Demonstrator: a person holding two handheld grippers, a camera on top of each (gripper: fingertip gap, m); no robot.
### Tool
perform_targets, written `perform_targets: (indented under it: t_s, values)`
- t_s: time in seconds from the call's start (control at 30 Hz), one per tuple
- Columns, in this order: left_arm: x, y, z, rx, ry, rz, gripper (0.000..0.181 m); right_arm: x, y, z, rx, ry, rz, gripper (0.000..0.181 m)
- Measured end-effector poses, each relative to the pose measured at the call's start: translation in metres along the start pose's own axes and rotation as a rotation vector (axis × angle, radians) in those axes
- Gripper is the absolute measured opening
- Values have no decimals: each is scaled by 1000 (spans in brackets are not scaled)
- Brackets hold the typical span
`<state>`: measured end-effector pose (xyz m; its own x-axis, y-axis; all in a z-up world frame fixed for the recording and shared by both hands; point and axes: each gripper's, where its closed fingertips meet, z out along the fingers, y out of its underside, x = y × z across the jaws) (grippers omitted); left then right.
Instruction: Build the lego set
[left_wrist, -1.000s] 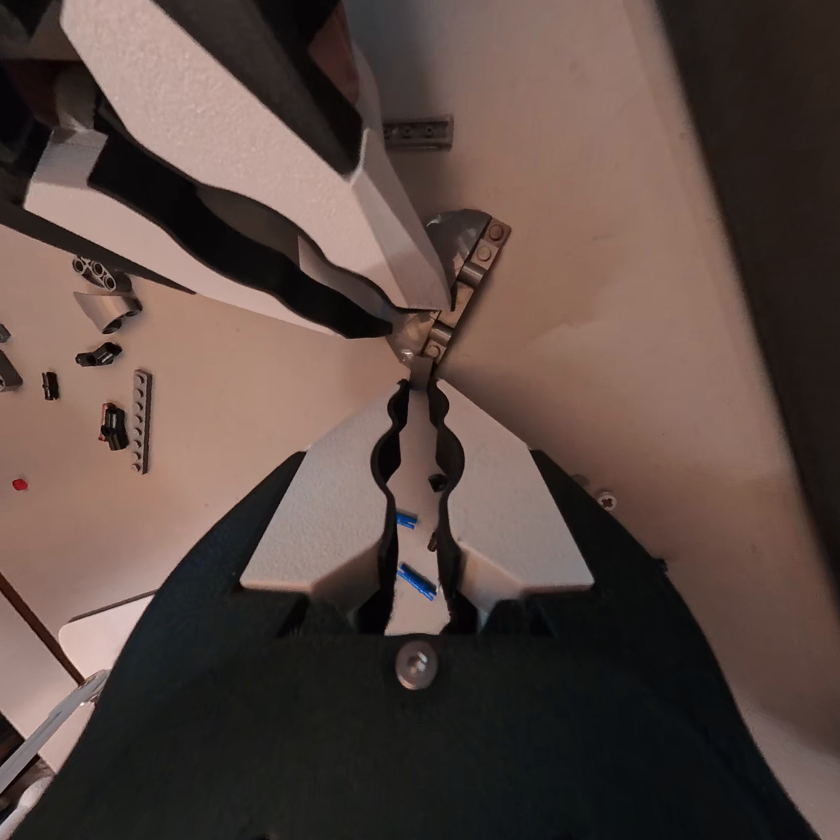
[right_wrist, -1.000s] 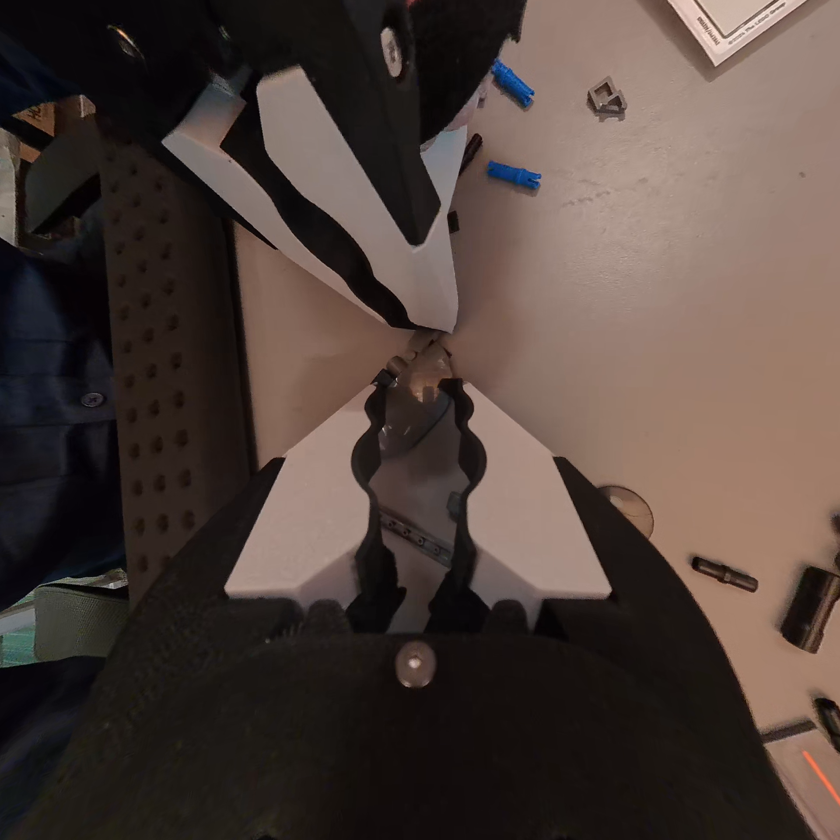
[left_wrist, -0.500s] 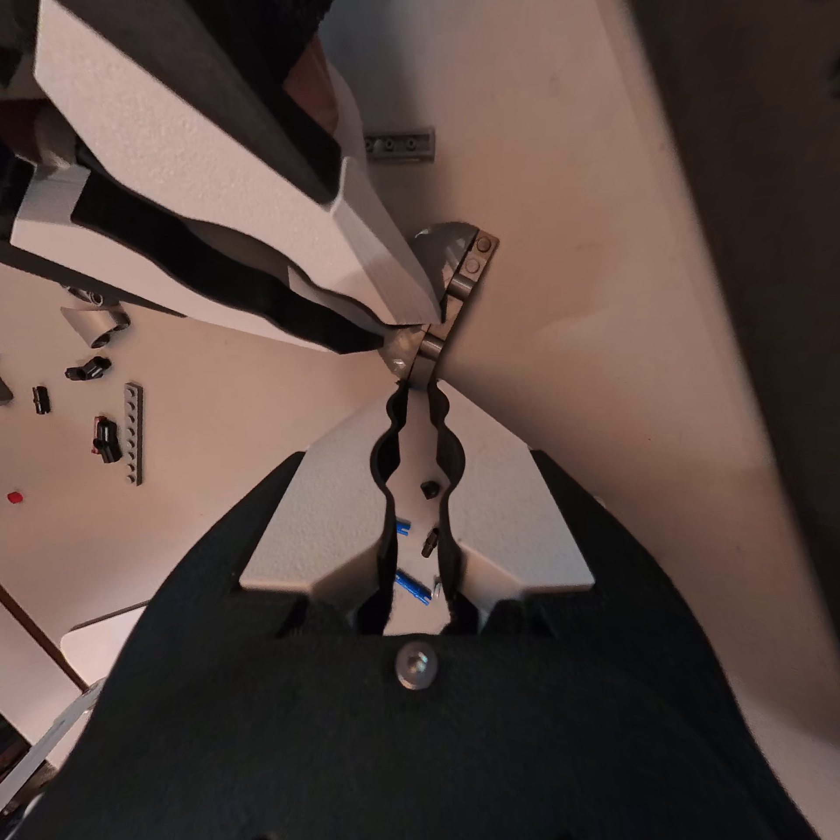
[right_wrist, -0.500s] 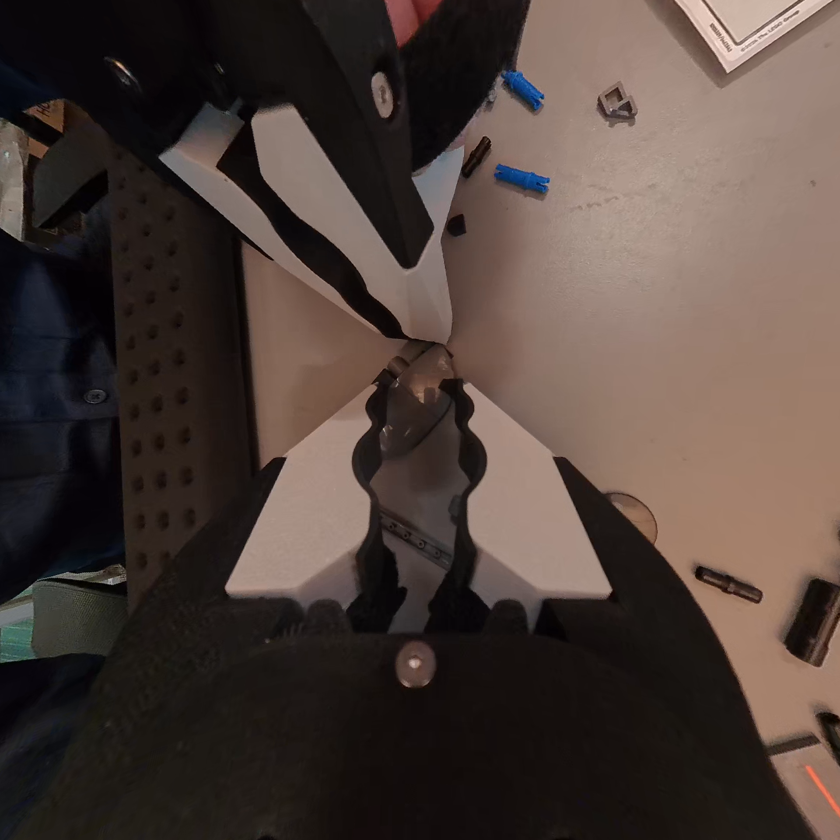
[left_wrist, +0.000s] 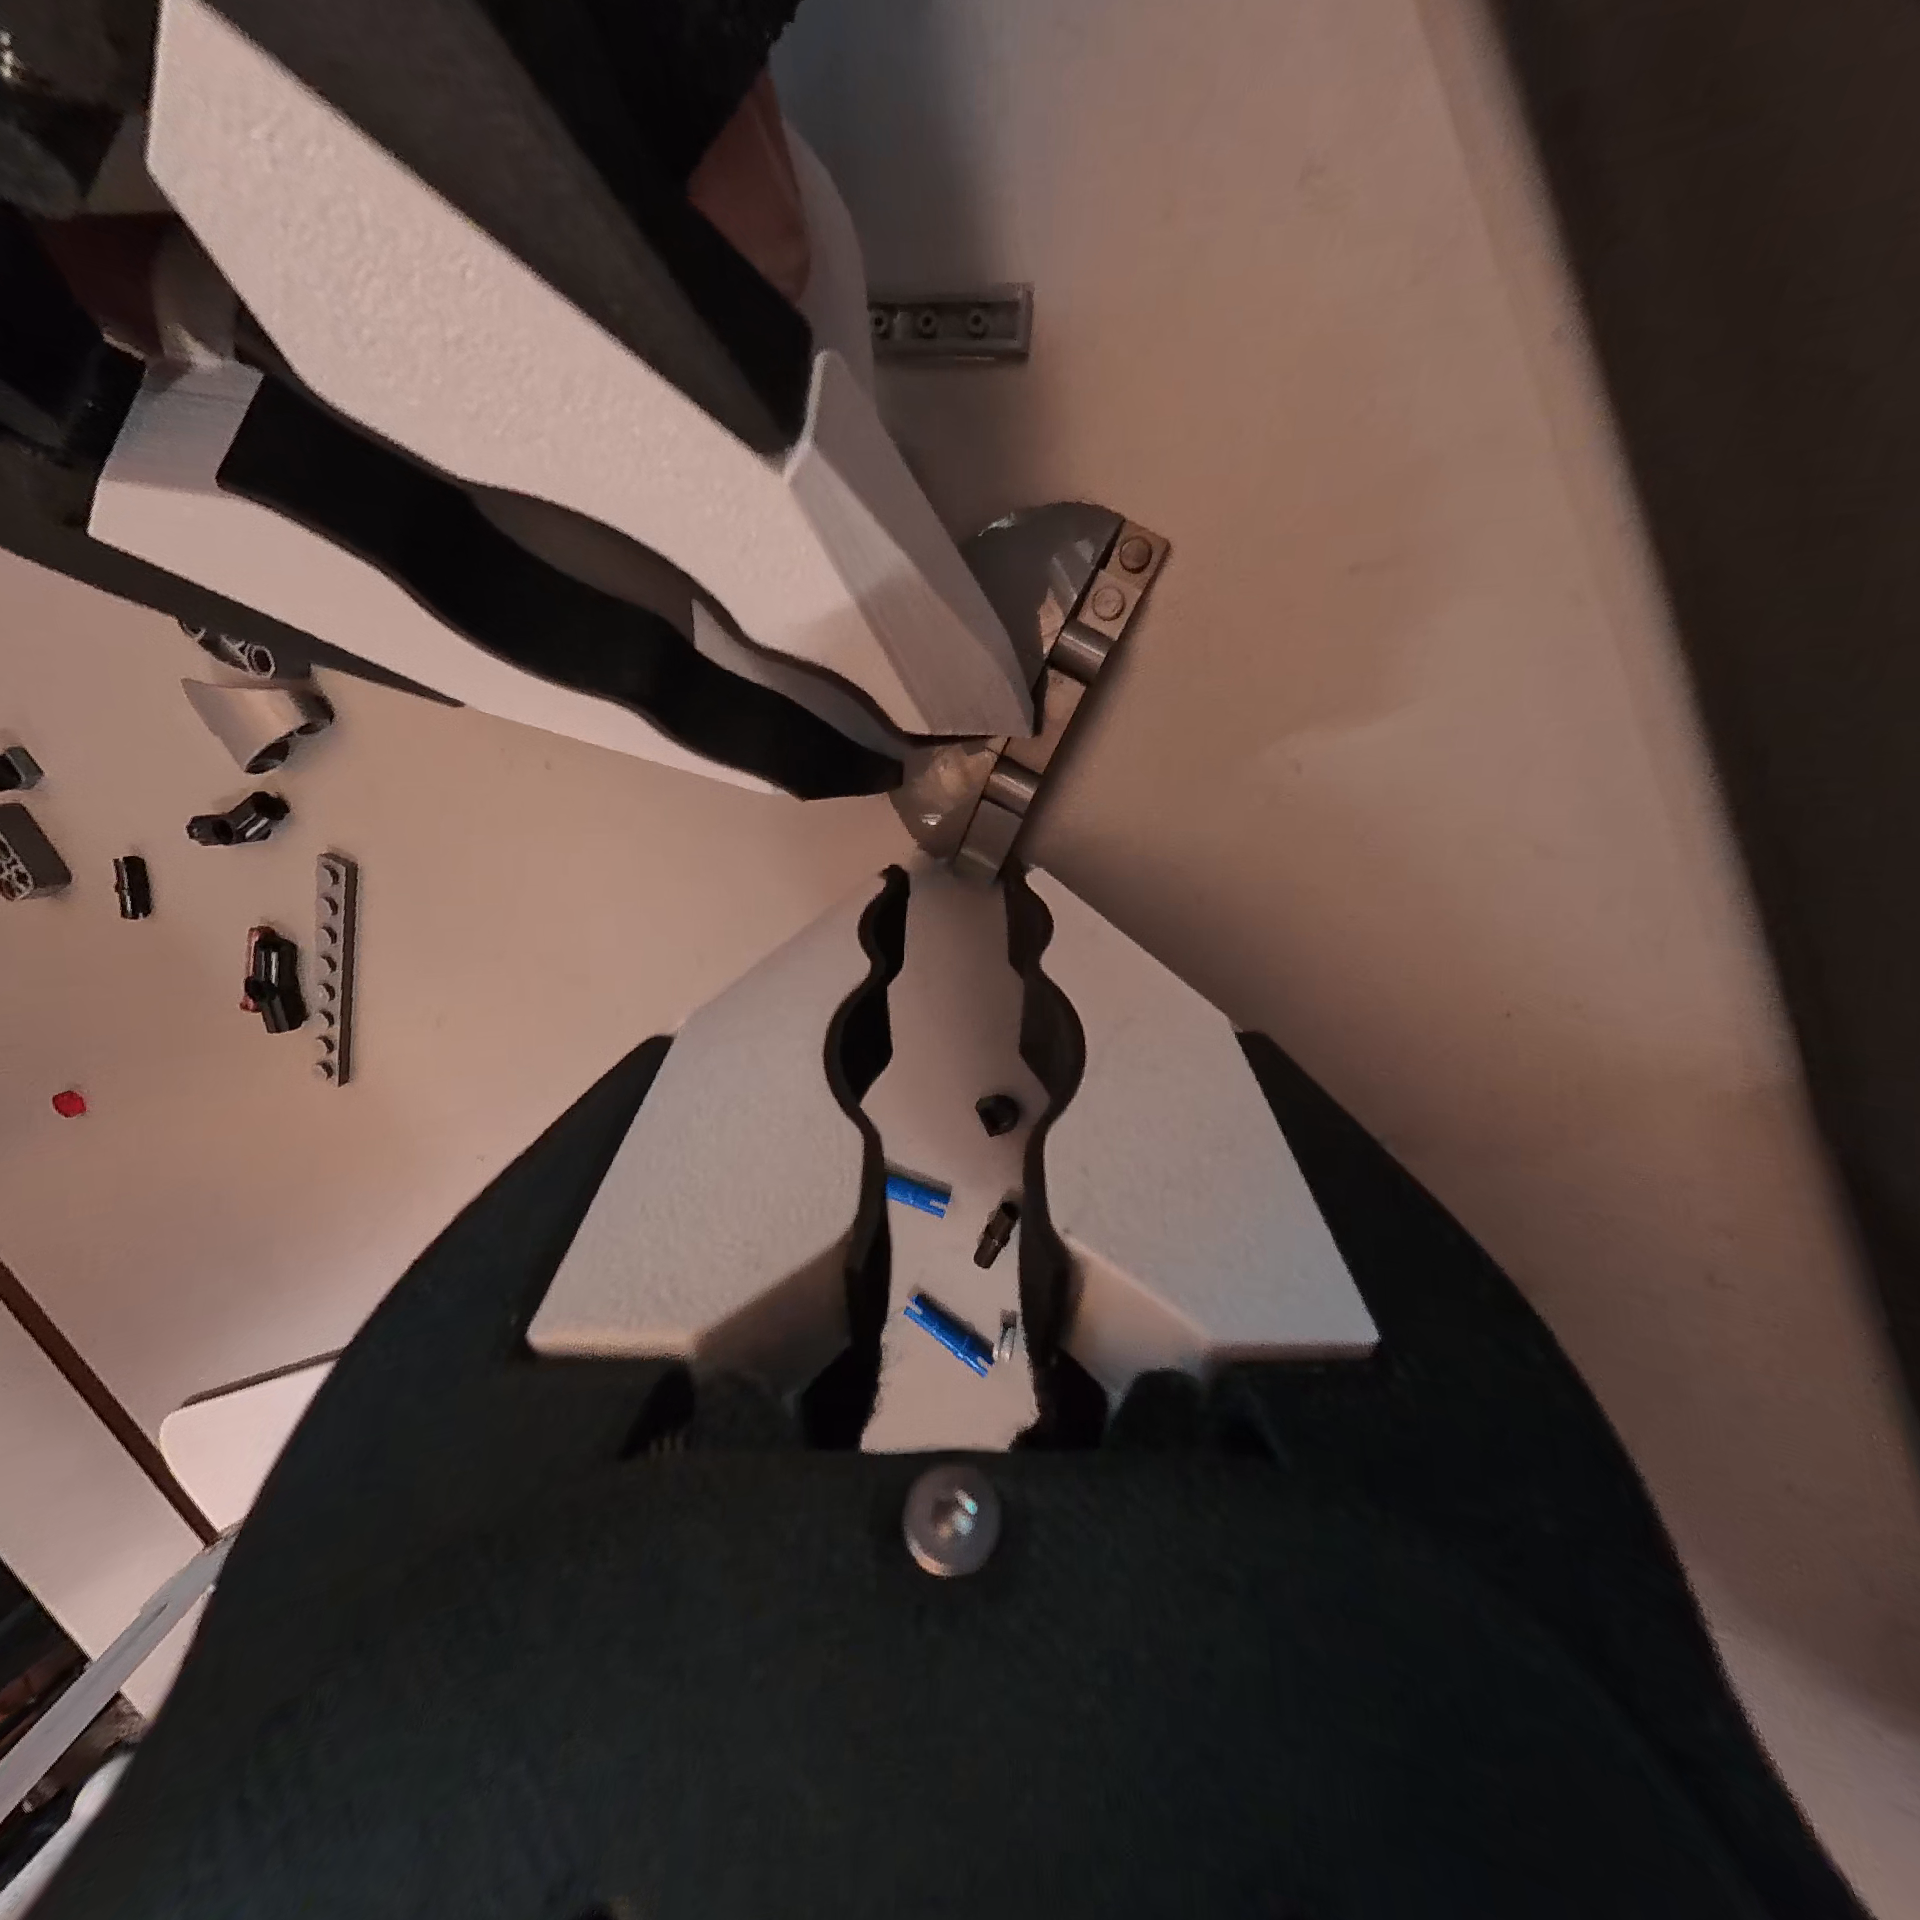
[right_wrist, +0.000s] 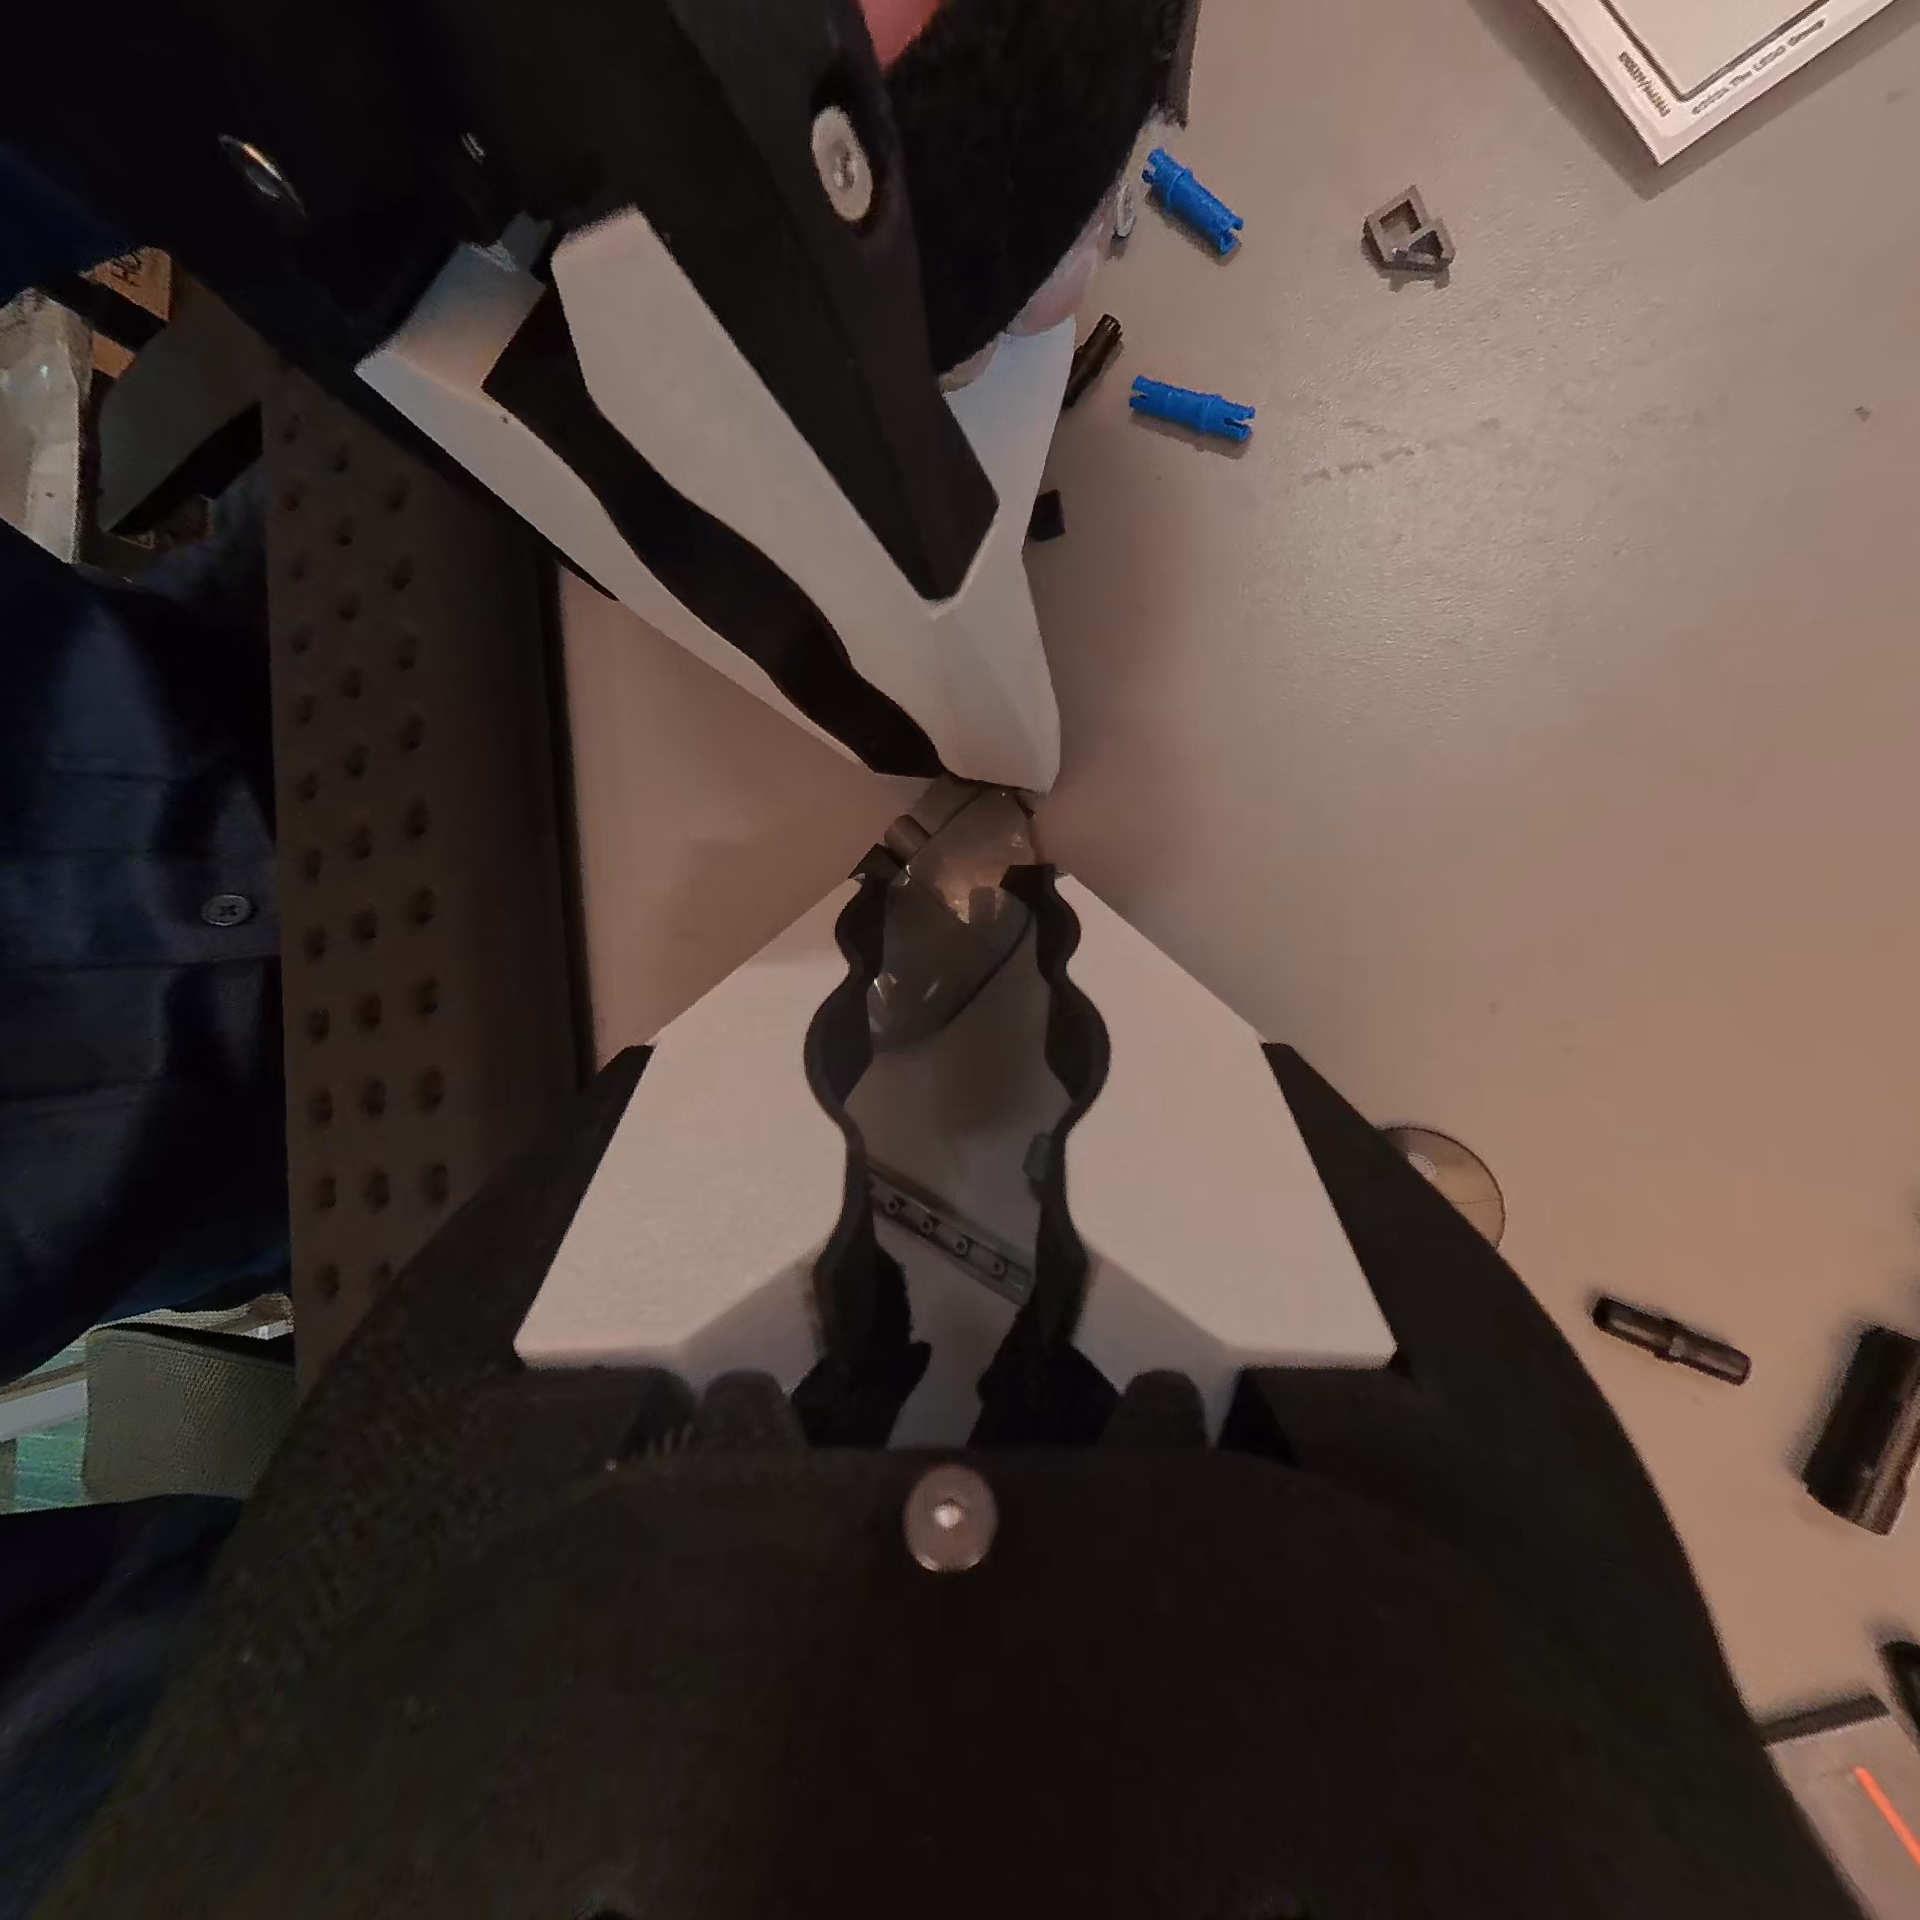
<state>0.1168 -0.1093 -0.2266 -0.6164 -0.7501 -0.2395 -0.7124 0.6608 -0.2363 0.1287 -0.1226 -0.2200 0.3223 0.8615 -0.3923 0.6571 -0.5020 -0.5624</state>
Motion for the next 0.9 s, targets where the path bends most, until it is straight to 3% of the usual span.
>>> perform_targets:
  t_s: [0.33, 0.9]
  values:
    - [2, -11, -17, 97, 0, -26, 7, 0, 0, 0, 4, -4, -4, 28]
    - [5, -11, -6, 107, 27, -24, 0, 0, 0, 0, 9, -10, -2, 28]
